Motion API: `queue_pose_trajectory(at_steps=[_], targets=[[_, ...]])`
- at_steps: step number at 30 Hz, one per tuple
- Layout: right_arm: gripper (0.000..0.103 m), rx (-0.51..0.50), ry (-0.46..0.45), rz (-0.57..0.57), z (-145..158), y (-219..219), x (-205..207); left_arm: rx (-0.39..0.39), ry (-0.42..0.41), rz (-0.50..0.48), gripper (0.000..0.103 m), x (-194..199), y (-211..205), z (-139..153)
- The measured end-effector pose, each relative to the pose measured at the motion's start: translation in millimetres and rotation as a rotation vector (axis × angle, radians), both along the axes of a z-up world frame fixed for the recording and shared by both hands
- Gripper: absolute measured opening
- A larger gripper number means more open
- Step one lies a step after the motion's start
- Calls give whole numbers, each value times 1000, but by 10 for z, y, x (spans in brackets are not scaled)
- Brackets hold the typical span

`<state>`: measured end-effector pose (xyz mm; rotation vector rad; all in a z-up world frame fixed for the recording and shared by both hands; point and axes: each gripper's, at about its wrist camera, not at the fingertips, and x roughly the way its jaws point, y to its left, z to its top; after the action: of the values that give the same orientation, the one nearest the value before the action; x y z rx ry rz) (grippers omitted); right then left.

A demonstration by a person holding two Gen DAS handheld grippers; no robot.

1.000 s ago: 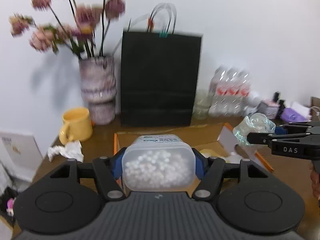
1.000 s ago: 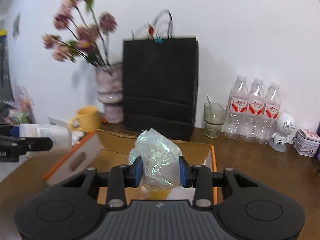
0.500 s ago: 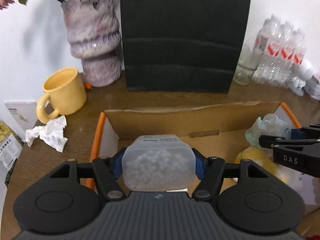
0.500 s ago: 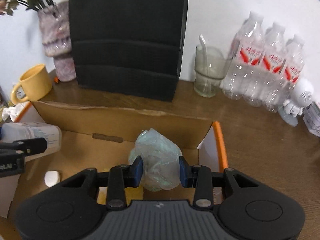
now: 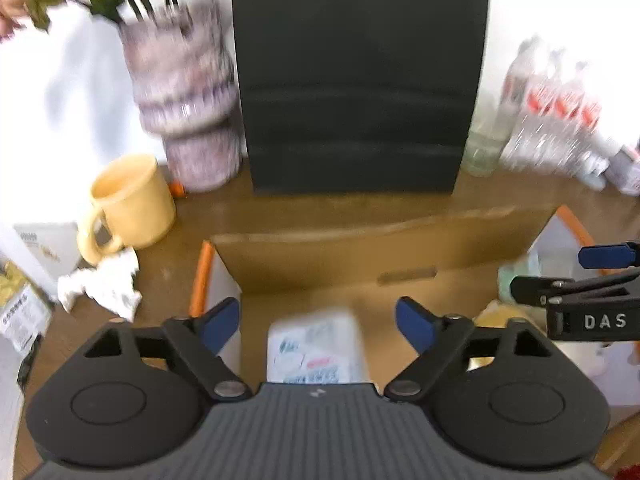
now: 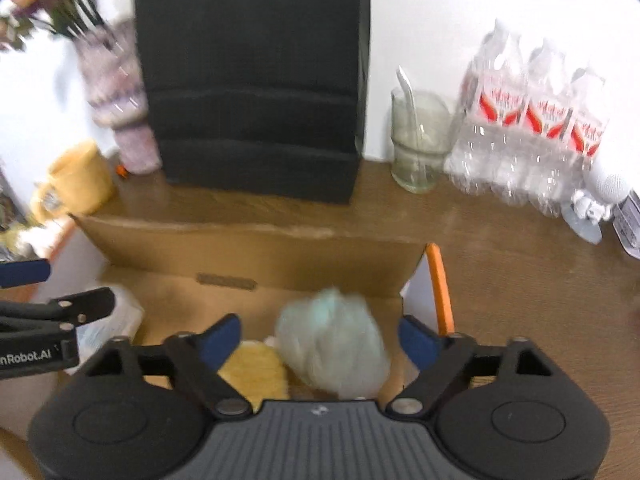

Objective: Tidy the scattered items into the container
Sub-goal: 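Carry the tub and bag into the box and release both grippers, then grasp the yellow soap bar with the left gripper while the right grasps a small clear packet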

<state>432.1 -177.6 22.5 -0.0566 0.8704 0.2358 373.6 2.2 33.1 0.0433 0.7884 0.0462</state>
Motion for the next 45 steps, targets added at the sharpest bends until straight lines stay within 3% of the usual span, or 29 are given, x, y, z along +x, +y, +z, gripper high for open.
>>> queue_pose_trajectory(at_steps=[2,4,8,12,16,22,30,34,42,45], targets=[[98,23,-43,28,167,-28,-164,-2,-73,-11,103,-183,43,173],[103,43,-105,62,339,-69,-426,-9,-140,-21,103,-392,98,316],[103,48,-204,130,544,-148,-1014,-49,-232,-51,103,-890,238,470],[103,36,-263,173,538,-291,-1704,-41,-306,-80,103,-1463,329,430],[103,43,-259,180,355,-374,-2243,-42,-340,-84,103,-1975,392,252],[103,23,-230,149,17,-407,-2831,-56,-304,-84,103,-2534,379,-57],[103,75,-187,94,-299,-291,-3270,-112,-224,-72,103,-2995,312,-372],[103,89,-151,106,-402,-222,-3322,-116,-181,-63,103,-3029,304,-471],[102,59,-162,112,-396,-183,-3317,-89,-164,-114,103,-3055,217,-496],[93,45,-155,118,-422,-161,-3306,-81,-134,-152,100,-3059,155,-543]])
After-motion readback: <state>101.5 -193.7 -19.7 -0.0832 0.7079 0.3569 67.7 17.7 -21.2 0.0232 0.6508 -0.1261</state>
